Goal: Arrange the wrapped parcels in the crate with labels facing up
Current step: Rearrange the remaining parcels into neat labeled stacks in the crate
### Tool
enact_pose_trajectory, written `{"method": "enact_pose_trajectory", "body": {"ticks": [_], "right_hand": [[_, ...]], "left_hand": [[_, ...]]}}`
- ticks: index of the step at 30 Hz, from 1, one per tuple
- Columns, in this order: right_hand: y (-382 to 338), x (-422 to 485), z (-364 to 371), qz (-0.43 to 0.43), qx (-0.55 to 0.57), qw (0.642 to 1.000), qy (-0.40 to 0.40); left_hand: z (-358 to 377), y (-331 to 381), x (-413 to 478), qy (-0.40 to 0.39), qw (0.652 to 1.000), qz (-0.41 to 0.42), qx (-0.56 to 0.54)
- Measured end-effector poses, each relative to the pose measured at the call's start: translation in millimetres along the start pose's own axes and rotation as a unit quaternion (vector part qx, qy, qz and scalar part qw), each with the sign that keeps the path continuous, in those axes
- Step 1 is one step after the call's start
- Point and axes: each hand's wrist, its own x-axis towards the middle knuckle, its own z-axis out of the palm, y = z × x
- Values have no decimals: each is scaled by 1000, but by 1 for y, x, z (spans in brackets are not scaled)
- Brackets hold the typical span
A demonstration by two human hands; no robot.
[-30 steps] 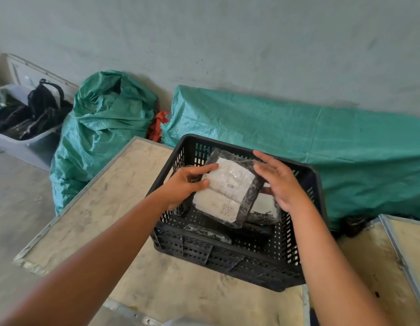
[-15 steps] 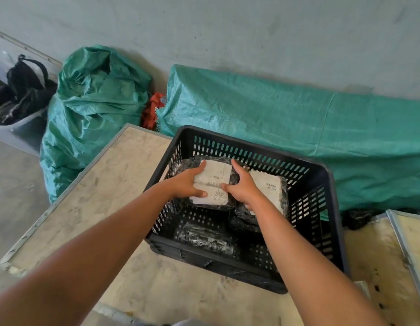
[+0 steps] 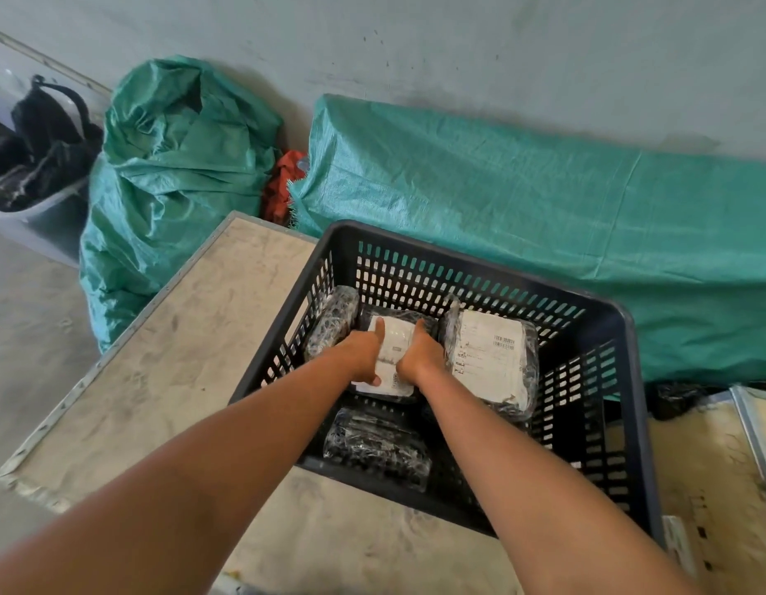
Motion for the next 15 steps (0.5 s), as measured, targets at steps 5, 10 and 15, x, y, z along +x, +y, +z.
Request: {"method": "enact_pose_trajectory", "body": {"ticks": [5,10,15], "right_hand": [[14,3,20,-7,-27,999,-33],[18,5,31,-3,-57,998,-29],[18,0,26,-23,-43,999,2]], "left_hand": [[16,5,2,51,996,-15,67],[18,3,4,55,997,-20,56],[17,3,-1,73,996,-19,42]]}}
